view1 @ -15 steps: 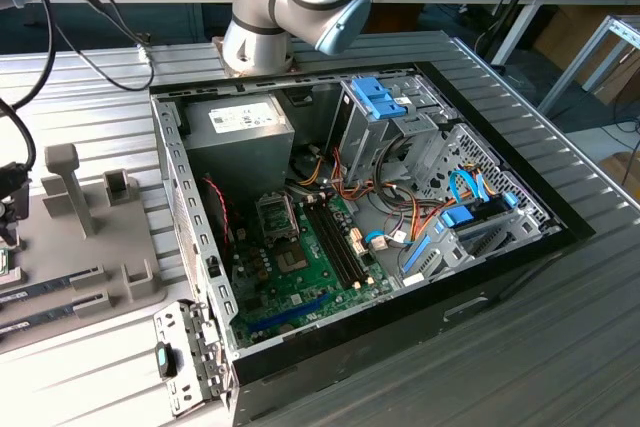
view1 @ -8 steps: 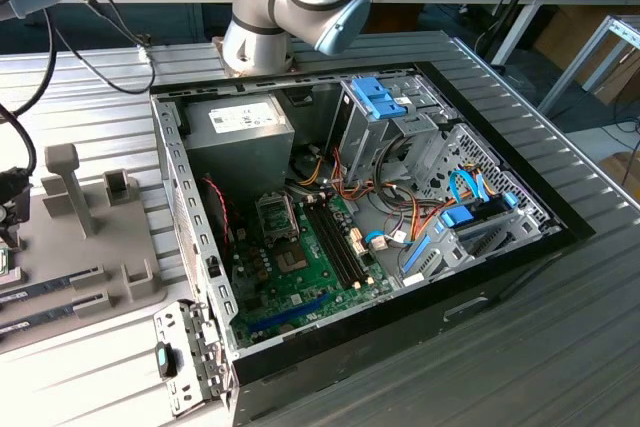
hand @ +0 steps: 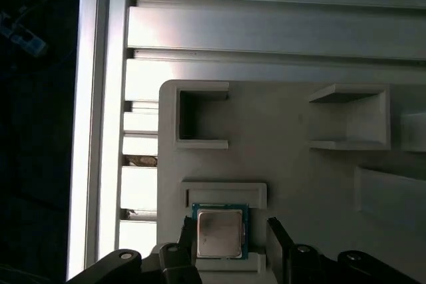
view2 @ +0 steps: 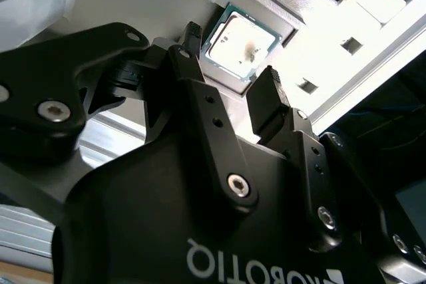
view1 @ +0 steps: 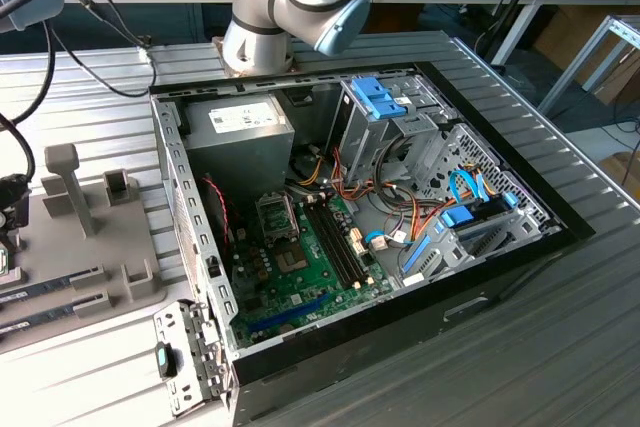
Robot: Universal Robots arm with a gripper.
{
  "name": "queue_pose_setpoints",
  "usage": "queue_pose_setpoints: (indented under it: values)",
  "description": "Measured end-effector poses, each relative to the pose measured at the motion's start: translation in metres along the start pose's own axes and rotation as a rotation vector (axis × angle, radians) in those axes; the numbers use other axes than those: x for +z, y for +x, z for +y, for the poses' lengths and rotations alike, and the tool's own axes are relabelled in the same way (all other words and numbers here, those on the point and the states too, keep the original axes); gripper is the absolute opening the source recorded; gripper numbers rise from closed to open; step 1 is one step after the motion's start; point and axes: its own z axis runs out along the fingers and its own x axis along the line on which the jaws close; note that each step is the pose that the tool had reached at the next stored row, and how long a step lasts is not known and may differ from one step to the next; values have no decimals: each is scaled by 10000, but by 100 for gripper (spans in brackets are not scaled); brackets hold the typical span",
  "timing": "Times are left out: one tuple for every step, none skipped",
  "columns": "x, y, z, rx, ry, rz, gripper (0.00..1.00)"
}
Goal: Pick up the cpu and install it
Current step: 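Pick up the cpu and move it towards the insertion slot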
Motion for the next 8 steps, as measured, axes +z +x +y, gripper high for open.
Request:
queue_pose_setpoints:
  values:
    - [12, 4, 0, -1, -1, -1, 54]
    - [23, 5, 0, -3, -2, -3, 54]
    - [38, 8, -1, -5, -1, -2, 54]
    - [46, 8, -1, -7, -1, -2, 54]
    - [54, 9, -1, -11, -1, -1, 54]
    - [62, 10, -1, -15, -1, 0, 54]
    - [69, 12, -2, -20, 0, 1, 54]
    - [79, 17, -1, -24, -1, -1, 54]
